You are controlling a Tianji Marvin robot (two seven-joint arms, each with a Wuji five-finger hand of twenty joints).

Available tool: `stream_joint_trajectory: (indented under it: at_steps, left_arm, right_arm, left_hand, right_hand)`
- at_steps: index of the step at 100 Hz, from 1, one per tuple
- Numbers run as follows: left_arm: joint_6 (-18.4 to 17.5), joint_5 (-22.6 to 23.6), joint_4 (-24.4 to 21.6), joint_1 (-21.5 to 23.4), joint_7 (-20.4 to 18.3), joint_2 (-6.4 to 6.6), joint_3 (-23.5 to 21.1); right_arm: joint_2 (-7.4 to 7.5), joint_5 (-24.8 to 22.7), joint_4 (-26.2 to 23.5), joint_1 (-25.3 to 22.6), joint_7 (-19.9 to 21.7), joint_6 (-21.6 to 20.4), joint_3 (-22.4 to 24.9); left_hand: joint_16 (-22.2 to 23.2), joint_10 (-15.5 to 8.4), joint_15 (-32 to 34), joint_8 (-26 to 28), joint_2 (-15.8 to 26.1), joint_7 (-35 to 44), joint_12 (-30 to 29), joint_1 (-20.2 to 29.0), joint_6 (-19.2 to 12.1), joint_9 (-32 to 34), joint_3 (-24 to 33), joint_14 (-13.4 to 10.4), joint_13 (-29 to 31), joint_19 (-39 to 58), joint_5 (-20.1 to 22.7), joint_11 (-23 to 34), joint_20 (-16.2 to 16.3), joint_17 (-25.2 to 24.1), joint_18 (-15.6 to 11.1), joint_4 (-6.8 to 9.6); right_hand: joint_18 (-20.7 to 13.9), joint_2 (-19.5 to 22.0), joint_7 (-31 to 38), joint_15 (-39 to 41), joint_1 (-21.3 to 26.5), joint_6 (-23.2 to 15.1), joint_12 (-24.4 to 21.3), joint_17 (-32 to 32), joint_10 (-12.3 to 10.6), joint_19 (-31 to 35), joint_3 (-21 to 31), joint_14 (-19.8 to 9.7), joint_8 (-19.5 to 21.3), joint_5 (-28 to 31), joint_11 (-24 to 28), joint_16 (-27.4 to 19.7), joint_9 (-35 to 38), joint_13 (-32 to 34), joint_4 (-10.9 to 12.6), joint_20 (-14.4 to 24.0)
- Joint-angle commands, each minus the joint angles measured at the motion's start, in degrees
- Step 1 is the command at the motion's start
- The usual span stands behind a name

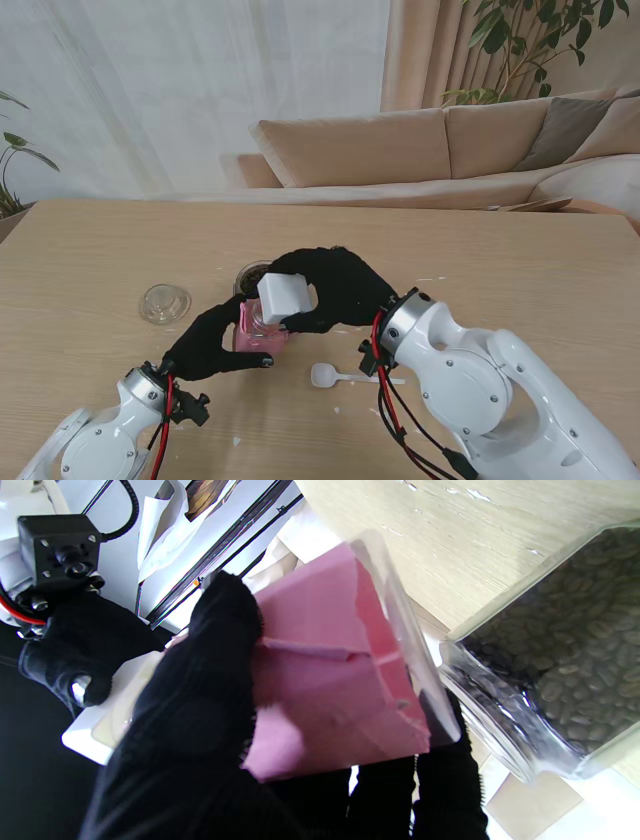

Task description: Portion coffee beans from the glass jar into the coffee jar

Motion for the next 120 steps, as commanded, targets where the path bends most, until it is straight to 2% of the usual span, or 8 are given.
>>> stream_joint_trajectory:
  at_steps: [1,28,52,86,120]
  left_arm:
    - [-0.14,-0.26,-0.45,0.58,-0.94,-0.24,-0.21]
    - [-1.32,-1.58,-0.24,1.33,-1.34,-0.2,-0.9]
    - [-1.93,-2.03,-0.13,1.69,-1.78,-0.08,-1.03]
    - [-2.24,-2.7,-0.25,2.64,-2.24,0.01,-1.27]
    - [-3.08,-2.9,-0.91,3.79,-2.77,0.18,-1.98]
  right_arm:
    - [0.07,-1.3,-2.19,-2.43,0.44,0.8,1.43]
    - [0.48,-10.68,-7.95,-14.25,2.83,3.32,12.37]
    - [0.13,-16.41,-7.72,-21.45,3.37,5.87,21.1]
    - [0.01,-22.51,0.38,-23.69,4.28,9.49,26.61]
    - [0.02,-25.17,11.29,-22.19,1.45,13.21,25.58]
  left_hand:
    - [1.33,-7.29,0.29,5.57,8.12,13.18,2.4,9.71,-10.92,5.94,18.48,-0.75,0.75,2.44,4.52,10.21,0.57,1.07,-1.24,2.22]
    - [1.32,-7.28,0.3,5.5,8.15,13.1,2.4,9.74,-10.9,5.92,18.47,-0.73,0.69,2.4,4.52,10.17,0.56,1.03,-1.21,2.25]
    - [1.29,-7.24,0.28,5.46,8.14,13.0,2.38,9.69,-10.91,5.89,18.41,-0.72,0.64,2.3,4.49,10.1,0.53,1.05,-1.16,2.26]
    - [1.25,-7.23,0.3,5.48,8.16,12.99,2.41,9.7,-10.87,5.87,18.29,-0.76,0.56,2.29,4.47,10.08,0.54,1.05,-1.16,2.29]
    - [1.19,-7.28,0.28,5.44,8.21,12.9,2.39,9.72,-10.88,5.83,18.23,-0.81,0.53,2.1,4.41,10.0,0.48,1.02,-1.05,2.32]
  right_hand:
    - [0.29,7.34,11.63,0.84,7.05,-8.49,1.53,-0.04,-1.65,1.81,8.01,-1.63,-1.16,4.07,1.7,1.05,2.69,0.7,1.79,-0.1]
    - [0.29,7.1,11.56,0.72,6.88,-8.34,1.52,-0.05,-1.68,1.84,7.96,-1.64,-1.39,4.0,1.51,0.97,2.58,0.74,1.84,-0.14]
    - [0.2,6.98,11.32,0.69,6.71,-8.25,1.53,-0.13,-1.75,1.9,8.01,-1.68,-1.29,3.86,1.58,0.96,2.24,0.51,1.87,-0.16]
    - [-0.04,7.29,10.58,0.71,6.2,-8.34,1.21,-0.3,-2.07,2.02,7.82,-1.88,-0.93,3.22,1.83,0.93,1.04,-0.02,1.98,-0.18]
    - [-0.49,7.82,9.06,0.72,5.51,-8.25,0.74,-0.56,-2.29,2.28,7.8,-2.05,-0.09,2.34,2.48,0.83,-0.74,-1.28,2.19,-0.22]
